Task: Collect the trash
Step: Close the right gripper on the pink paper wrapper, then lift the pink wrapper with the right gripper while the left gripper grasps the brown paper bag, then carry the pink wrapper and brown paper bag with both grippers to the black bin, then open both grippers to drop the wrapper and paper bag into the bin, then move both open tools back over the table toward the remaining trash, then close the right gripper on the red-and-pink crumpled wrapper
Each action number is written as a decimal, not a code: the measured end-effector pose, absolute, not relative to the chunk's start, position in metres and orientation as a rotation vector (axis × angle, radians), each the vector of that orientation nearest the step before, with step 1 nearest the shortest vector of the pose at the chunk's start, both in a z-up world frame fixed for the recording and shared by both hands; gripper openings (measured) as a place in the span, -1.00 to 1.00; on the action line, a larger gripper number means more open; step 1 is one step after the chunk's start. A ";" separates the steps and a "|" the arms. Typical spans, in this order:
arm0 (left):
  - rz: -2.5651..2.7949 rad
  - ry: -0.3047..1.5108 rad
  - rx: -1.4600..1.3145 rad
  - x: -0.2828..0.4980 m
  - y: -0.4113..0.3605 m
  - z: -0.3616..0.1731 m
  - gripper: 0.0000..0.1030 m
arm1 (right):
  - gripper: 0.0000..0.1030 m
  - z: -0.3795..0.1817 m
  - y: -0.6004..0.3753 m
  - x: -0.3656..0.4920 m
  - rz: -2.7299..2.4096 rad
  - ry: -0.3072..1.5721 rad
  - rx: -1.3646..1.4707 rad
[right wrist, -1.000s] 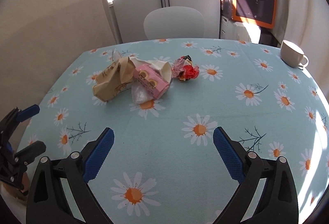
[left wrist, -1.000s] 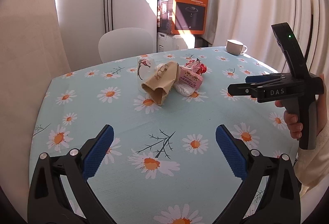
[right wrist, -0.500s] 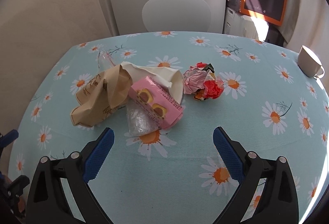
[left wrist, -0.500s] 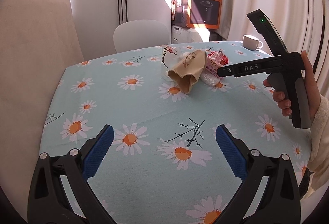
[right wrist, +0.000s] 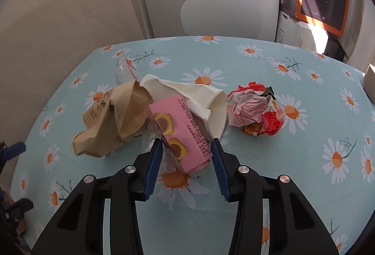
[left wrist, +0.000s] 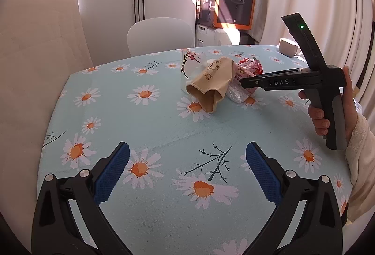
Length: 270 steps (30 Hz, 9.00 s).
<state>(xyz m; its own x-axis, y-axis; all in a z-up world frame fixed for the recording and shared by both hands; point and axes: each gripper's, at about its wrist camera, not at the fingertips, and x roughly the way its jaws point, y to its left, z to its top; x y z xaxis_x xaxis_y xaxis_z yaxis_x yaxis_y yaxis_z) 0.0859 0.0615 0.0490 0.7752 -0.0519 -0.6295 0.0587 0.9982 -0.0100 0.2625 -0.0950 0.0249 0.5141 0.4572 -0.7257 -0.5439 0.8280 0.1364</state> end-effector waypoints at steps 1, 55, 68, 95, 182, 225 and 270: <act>-0.061 0.683 0.012 0.088 0.061 0.048 0.89 | -0.28 0.027 -0.098 0.259 0.606 0.826 -0.108; -0.207 0.750 0.215 0.196 0.029 0.047 -0.68 | -0.33 0.063 -0.137 0.249 0.655 0.695 0.043; -0.183 0.678 0.174 0.158 0.037 0.070 -0.68 | -0.33 0.066 -0.132 0.242 0.687 0.672 0.019; -0.295 0.518 0.214 0.101 -0.010 0.115 -0.68 | -0.33 0.114 -0.178 0.169 0.608 0.573 0.002; -1.108 0.535 0.453 -0.015 -0.310 0.040 0.89 | 0.73 -0.080 -0.554 -0.121 -0.279 0.830 0.274; -0.166 0.600 0.163 0.126 -0.005 0.080 0.89 | 0.80 0.071 -0.254 0.156 0.415 0.691 -0.037; -0.044 0.730 0.067 0.145 0.061 0.040 0.89 | -0.22 0.034 -0.150 0.293 0.487 0.736 -0.115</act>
<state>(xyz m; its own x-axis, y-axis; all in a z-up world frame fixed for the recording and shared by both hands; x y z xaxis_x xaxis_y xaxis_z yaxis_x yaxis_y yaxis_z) 0.1452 0.0609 0.0396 0.7442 -0.0167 -0.6677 0.0632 0.9970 0.0456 0.2932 -0.1498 0.0345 0.6351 0.3860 -0.6691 -0.4651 0.8827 0.0678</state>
